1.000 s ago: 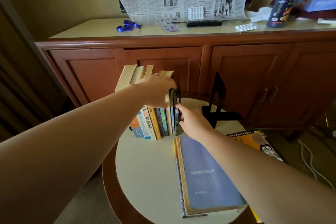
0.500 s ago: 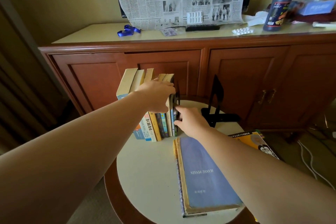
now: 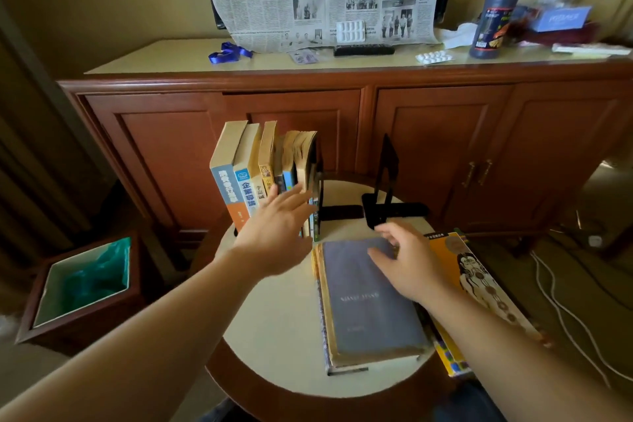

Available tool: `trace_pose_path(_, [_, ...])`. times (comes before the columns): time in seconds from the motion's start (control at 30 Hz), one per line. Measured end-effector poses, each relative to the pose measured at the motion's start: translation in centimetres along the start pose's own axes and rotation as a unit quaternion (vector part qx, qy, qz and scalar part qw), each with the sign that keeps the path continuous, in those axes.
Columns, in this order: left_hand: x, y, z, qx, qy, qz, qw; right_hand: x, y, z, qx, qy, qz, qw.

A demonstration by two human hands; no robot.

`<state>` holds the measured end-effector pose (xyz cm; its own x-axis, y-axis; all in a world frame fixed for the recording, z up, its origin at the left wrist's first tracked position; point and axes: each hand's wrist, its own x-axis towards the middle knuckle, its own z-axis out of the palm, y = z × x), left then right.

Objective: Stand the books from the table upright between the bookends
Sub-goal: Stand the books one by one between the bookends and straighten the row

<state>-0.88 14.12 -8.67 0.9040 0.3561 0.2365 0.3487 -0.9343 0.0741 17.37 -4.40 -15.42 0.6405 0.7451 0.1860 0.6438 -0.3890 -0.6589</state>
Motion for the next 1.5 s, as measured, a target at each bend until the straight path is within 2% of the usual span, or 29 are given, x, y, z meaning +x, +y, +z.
trace_pose_path(0.07, [-2.7, 1.6, 2.2, -0.100, -0.019, -0.065, 0.993, -2.0, 1.1, -0.2, 0.061, -0.017, 0.059, 0.996])
trace_pose_path(0.17, [-5.9, 4.5, 5.2, -0.242, -0.055, -0.157, 0.956, -4.3, 1.2, 0.1, 0.137, -0.060, 0.147, 0.978])
trace_pose_path(0.3, [-7.4, 7.0, 6.7, -0.433, -0.056, -0.266, 0.859, -6.0, -0.1, 1.1, 0.130, -0.063, 0.159, 0.977])
trace_pose_path(0.47, [-7.7, 6.5, 7.0, -0.494, -0.048, -0.325, 0.805, -7.0, -2.3, 2.4, 0.110, -0.071, 0.145, 0.981])
trace_pose_path(0.53, [-8.2, 5.7, 6.7, -0.495, -0.036, -0.345, 0.796, -7.4, -3.1, 3.3, 0.092, -0.093, 0.125, 0.983])
trace_pose_path(0.73, [-10.5, 0.9, 6.1, -0.460, -0.021, -0.371, 0.806, -7.2, -4.9, 5.2, 0.054, -0.157, 0.051, 0.985])
trace_pose_path(0.8, [-11.4, -0.6, 5.8, -0.438, -0.021, -0.359, 0.824, -7.1, -4.6, 4.9, 0.019, -0.145, 0.033, 0.989])
trace_pose_path(0.9, [-12.7, -2.0, 5.7, -0.404, -0.031, -0.378, 0.832, -7.3, -3.1, 4.6, -0.027, -0.138, 0.020, 0.990])
trace_pose_path(0.93, [-13.1, -2.1, 5.7, -0.371, -0.041, -0.387, 0.843, -7.6, -2.6, 4.6, -0.044, -0.146, 0.003, 0.988])
trace_pose_path(1.03, [-14.3, -2.1, 6.7, -0.164, -0.074, -0.358, 0.916, -8.1, -1.4, 5.0, -0.093, -0.172, -0.032, 0.980])
trace_pose_path(1.07, [-14.6, -1.9, 7.0, -0.150, -0.082, -0.348, 0.922, -8.2, -1.4, 5.1, -0.102, -0.170, -0.037, 0.979])
trace_pose_path(1.13, [-14.7, -1.6, 7.2, -0.176, -0.111, -0.332, 0.920, -8.2, -1.4, 5.3, -0.110, -0.170, -0.039, 0.979])
trace_pose_path(1.27, [-14.3, -1.6, 6.8, -0.144, -0.162, -0.293, 0.931, -8.1, -1.6, 4.8, -0.108, -0.176, -0.039, 0.978])
trace_pose_path(1.4, [-13.5, -2.0, 6.9, -0.070, -0.149, -0.259, 0.952, -7.6, -0.8, 3.0, -0.110, -0.136, -0.017, 0.984])
trace_pose_path(1.5, [-12.6, -1.3, 7.0, -0.069, -0.126, -0.211, 0.967, -6.7, 2.2, 0.1, -0.179, -0.080, 0.037, 0.980])
